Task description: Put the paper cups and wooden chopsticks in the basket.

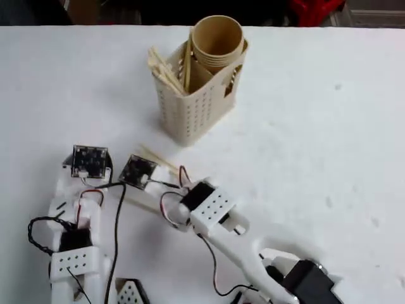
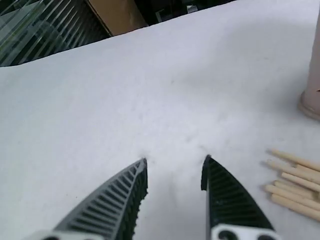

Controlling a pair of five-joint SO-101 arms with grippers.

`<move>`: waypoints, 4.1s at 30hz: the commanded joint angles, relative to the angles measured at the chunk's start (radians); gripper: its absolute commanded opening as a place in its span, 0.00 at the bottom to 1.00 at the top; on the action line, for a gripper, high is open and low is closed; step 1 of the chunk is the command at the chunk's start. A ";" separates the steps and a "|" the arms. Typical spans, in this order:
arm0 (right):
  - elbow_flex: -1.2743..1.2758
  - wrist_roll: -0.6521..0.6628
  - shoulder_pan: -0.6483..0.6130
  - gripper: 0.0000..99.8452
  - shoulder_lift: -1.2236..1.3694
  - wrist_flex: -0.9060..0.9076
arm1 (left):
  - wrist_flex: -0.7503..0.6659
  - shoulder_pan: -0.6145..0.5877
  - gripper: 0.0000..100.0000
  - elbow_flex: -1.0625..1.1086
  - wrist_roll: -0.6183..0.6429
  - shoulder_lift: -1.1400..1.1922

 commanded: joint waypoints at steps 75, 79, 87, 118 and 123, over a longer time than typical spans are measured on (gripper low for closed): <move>-0.259 -0.021 0.329 0.02 -0.435 0.366 | 0.003 0.008 0.19 0.000 0.008 -0.019; -0.460 -0.026 0.375 0.02 -0.483 0.364 | 0.003 0.008 0.19 0.000 0.008 -0.019; -0.980 -0.167 0.378 0.02 -0.148 0.124 | 0.003 0.010 0.19 0.000 0.008 -0.019; -0.334 -0.133 0.372 0.17 -0.177 -0.561 | 0.003 0.010 0.19 0.000 0.006 -0.018; -0.334 -0.127 0.367 0.07 -0.332 -0.297 | 0.003 0.010 0.19 0.000 0.006 -0.018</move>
